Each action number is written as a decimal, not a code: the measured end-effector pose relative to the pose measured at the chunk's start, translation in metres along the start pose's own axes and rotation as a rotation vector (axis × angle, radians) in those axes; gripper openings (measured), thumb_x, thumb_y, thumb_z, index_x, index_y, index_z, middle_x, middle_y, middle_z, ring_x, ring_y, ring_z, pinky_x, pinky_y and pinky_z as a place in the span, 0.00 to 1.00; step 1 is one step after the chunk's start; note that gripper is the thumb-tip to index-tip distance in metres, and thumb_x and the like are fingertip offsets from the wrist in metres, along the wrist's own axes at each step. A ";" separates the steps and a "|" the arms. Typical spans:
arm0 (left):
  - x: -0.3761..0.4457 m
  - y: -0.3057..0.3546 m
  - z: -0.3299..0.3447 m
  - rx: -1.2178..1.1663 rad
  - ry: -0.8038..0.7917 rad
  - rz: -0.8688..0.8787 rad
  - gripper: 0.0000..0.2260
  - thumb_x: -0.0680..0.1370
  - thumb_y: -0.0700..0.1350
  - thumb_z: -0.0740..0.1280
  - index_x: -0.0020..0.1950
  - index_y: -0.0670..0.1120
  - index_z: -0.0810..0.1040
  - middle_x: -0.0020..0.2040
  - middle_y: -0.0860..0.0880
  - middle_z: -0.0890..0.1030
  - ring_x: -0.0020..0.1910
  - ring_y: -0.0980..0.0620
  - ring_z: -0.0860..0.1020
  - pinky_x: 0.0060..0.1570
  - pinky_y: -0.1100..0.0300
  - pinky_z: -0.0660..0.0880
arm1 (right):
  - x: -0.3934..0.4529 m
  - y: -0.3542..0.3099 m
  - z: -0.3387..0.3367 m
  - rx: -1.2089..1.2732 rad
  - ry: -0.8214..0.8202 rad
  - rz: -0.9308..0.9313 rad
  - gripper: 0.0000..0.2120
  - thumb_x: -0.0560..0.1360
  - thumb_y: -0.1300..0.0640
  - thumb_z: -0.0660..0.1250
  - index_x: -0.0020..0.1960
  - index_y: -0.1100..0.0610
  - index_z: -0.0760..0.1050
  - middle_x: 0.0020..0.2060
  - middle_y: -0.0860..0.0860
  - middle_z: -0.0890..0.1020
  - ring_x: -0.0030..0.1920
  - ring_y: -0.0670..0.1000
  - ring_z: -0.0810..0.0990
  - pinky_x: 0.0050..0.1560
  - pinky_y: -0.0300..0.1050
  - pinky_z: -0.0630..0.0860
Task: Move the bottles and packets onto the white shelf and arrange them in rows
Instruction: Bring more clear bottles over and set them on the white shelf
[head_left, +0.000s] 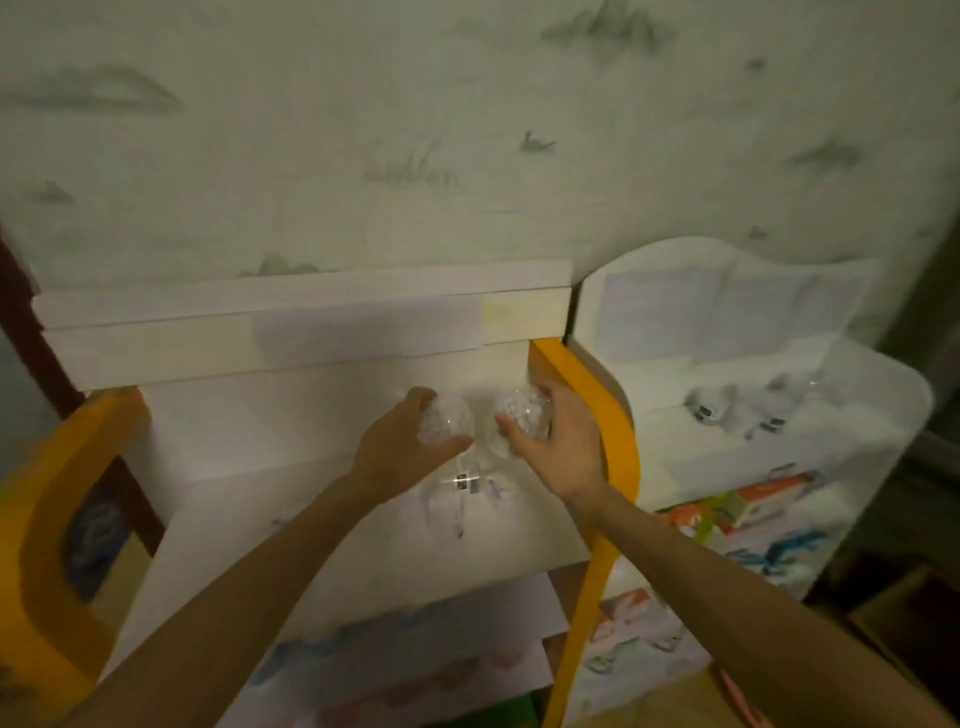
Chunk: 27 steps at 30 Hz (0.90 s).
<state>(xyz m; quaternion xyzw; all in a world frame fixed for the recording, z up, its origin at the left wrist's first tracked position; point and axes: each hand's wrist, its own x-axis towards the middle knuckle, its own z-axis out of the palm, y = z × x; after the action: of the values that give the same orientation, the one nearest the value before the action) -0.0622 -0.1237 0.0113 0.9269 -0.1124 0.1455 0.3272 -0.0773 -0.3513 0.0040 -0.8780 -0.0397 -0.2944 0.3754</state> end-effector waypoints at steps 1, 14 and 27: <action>0.005 0.016 0.010 0.004 -0.002 0.025 0.36 0.66 0.70 0.72 0.68 0.54 0.68 0.60 0.56 0.77 0.54 0.53 0.78 0.56 0.55 0.75 | 0.001 0.011 -0.015 -0.010 0.042 -0.009 0.31 0.69 0.30 0.69 0.64 0.48 0.71 0.56 0.46 0.79 0.56 0.46 0.77 0.58 0.48 0.77; 0.045 0.229 0.175 0.113 -0.108 0.285 0.37 0.68 0.69 0.72 0.71 0.55 0.67 0.66 0.56 0.76 0.61 0.52 0.77 0.57 0.58 0.74 | 0.009 0.211 -0.188 0.089 0.127 0.236 0.34 0.69 0.28 0.66 0.67 0.46 0.67 0.61 0.43 0.76 0.59 0.45 0.75 0.61 0.47 0.75; 0.085 0.370 0.332 0.169 -0.393 0.312 0.33 0.67 0.66 0.74 0.65 0.55 0.64 0.52 0.57 0.74 0.48 0.52 0.76 0.48 0.57 0.73 | 0.009 0.383 -0.308 0.077 0.099 0.456 0.33 0.69 0.34 0.71 0.69 0.45 0.67 0.64 0.44 0.75 0.62 0.47 0.75 0.62 0.48 0.75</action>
<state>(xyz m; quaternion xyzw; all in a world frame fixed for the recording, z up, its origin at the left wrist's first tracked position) -0.0306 -0.6269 0.0060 0.9329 -0.3028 0.0203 0.1939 -0.1081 -0.8361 -0.0666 -0.8338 0.1667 -0.2431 0.4668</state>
